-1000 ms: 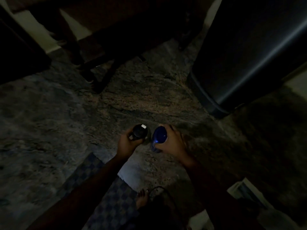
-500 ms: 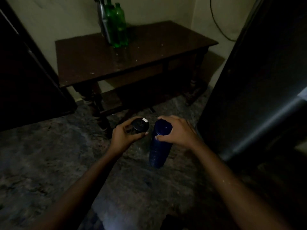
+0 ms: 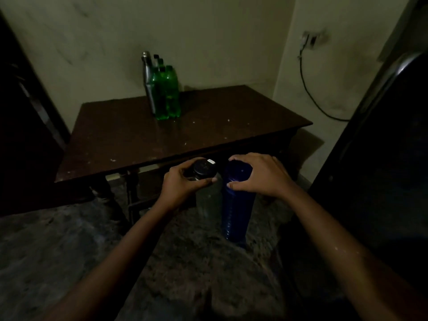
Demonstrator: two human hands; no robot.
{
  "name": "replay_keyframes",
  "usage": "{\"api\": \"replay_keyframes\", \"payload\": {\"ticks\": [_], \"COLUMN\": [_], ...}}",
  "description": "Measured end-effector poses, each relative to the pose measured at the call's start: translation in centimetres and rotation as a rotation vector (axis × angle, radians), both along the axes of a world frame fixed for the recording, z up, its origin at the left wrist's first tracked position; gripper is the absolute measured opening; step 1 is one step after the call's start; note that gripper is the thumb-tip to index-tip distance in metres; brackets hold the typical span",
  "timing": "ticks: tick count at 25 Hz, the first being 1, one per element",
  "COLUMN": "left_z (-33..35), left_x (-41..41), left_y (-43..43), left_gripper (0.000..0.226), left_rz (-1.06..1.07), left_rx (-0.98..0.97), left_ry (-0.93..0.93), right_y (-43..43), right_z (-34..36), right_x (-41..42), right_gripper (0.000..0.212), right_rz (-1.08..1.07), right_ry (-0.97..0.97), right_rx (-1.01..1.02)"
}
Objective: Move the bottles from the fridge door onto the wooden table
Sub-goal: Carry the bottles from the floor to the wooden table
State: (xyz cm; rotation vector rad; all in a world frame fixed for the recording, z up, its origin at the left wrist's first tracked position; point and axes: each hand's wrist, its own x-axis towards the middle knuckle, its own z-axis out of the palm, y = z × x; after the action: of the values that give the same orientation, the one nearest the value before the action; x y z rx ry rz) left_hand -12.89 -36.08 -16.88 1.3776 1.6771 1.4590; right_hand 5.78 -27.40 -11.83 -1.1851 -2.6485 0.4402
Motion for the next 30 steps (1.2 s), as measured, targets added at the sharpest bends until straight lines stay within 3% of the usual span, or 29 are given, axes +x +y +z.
{"api": "replay_keyframes", "payload": {"ticks": [8, 17, 22, 25, 30], "left_z": [6.0, 7.6, 6.9, 7.3, 6.7], "left_x": [-9.2, -17.6, -20.2, -21.5, -24.1], "left_y": [16.2, 30.9, 39.1, 46.3, 54.5], "left_gripper": [0.069, 0.058, 0.054, 0.065, 0.050], "left_rz": [0.006, 0.131, 0.264, 0.392, 0.650], "left_rx": [0.065, 0.110, 0.116, 0.097, 0.096], "left_ry": [0.070, 0.055, 0.057, 0.021, -0.032], "right_y": [16.9, 32.9, 43.6, 52.7, 63.3], "right_z": [6.0, 7.9, 7.3, 7.7, 8.4], "right_x": [-8.7, -18.1, -22.2, -25.7, -31.7], "right_gripper": [0.067, 0.063, 0.064, 0.066, 0.071], "right_rz": [0.050, 0.131, 0.252, 0.328, 0.495], "right_ry": [0.036, 0.099, 0.146, 0.123, 0.089], "right_rx": [0.094, 0.082, 0.075, 0.050, 0.074]}}
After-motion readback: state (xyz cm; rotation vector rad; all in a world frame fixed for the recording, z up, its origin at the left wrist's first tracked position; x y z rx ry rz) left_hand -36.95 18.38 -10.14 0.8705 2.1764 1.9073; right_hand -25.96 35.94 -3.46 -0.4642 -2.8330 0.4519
